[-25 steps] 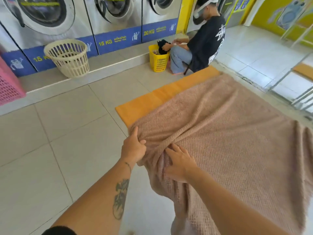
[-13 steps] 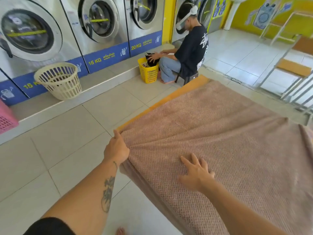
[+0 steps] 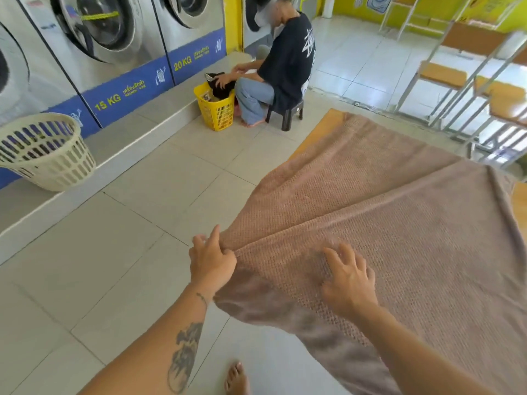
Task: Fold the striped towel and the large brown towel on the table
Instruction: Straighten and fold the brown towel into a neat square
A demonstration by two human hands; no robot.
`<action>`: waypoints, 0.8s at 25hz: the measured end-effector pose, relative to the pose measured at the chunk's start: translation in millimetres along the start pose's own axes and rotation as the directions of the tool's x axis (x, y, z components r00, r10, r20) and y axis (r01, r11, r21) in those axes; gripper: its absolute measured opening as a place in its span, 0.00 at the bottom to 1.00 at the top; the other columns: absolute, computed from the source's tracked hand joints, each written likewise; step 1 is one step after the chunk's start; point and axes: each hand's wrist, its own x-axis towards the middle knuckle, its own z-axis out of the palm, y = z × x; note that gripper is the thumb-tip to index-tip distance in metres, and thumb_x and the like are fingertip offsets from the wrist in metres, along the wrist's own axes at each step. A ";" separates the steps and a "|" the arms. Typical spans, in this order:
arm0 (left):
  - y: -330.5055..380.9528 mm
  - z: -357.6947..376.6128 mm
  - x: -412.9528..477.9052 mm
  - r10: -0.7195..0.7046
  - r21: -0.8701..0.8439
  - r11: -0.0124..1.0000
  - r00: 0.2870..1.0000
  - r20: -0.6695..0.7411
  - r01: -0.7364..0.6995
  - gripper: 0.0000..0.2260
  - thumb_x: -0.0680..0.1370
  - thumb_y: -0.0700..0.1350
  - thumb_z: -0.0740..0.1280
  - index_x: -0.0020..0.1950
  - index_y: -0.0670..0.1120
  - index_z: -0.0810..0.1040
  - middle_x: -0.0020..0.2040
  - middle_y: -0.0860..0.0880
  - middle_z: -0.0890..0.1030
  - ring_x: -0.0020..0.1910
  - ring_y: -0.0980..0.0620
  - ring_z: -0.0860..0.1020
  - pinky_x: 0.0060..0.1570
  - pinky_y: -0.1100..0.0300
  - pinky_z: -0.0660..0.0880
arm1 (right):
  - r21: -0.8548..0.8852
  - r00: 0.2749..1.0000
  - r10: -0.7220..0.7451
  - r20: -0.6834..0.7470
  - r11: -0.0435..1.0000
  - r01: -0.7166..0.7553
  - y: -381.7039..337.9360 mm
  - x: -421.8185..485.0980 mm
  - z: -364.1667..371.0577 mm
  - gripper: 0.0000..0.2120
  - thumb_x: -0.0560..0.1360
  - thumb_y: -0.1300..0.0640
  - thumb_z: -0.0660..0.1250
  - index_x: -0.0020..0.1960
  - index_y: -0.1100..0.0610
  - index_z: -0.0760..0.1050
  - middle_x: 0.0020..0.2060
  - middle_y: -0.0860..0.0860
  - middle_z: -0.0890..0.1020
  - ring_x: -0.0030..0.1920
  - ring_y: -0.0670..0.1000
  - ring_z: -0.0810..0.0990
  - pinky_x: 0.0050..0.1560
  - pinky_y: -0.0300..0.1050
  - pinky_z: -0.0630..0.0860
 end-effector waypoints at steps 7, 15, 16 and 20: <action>-13.1 6.5 8.9 0.047 -0.032 0.998 0.995 -0.085 -0.050 0.14 0.82 0.43 0.62 0.67 0.46 0.73 0.59 0.42 0.80 0.58 0.38 0.77 0.51 0.50 0.73 | -0.011 0.997 0.070 -0.021 0.997 -0.070 39.0 -49.4 12.6 0.30 0.77 0.49 0.57 0.79 0.46 0.54 0.80 0.50 0.53 0.79 0.56 0.50 0.77 0.59 0.53; 3.0 39.3 -67.8 0.016 -0.106 0.994 0.995 -0.095 -0.026 0.20 0.76 0.38 0.62 0.69 0.47 0.71 0.64 0.42 0.72 0.58 0.40 0.76 0.50 0.49 0.75 | 0.071 0.993 0.112 -0.036 0.991 -0.109 89.5 -117.9 23.7 0.29 0.78 0.50 0.56 0.78 0.45 0.56 0.79 0.49 0.53 0.79 0.55 0.51 0.76 0.57 0.55; 10.7 49.5 -88.2 0.044 -0.125 0.991 0.996 -0.083 -0.054 0.19 0.77 0.38 0.61 0.67 0.48 0.72 0.63 0.44 0.73 0.57 0.42 0.75 0.51 0.49 0.75 | 0.099 0.994 0.099 -0.049 0.991 -0.094 103.1 -131.6 23.9 0.28 0.77 0.51 0.57 0.77 0.46 0.59 0.78 0.49 0.57 0.77 0.55 0.55 0.74 0.56 0.58; 30.2 94.9 -169.1 0.177 -0.099 0.980 0.984 0.021 -0.174 0.14 0.78 0.37 0.60 0.60 0.50 0.76 0.58 0.48 0.75 0.52 0.49 0.74 0.53 0.52 0.73 | 0.171 0.998 0.044 -0.041 0.985 -0.036 164.2 -186.4 23.3 0.27 0.71 0.58 0.58 0.70 0.48 0.69 0.70 0.45 0.67 0.67 0.56 0.69 0.66 0.52 0.70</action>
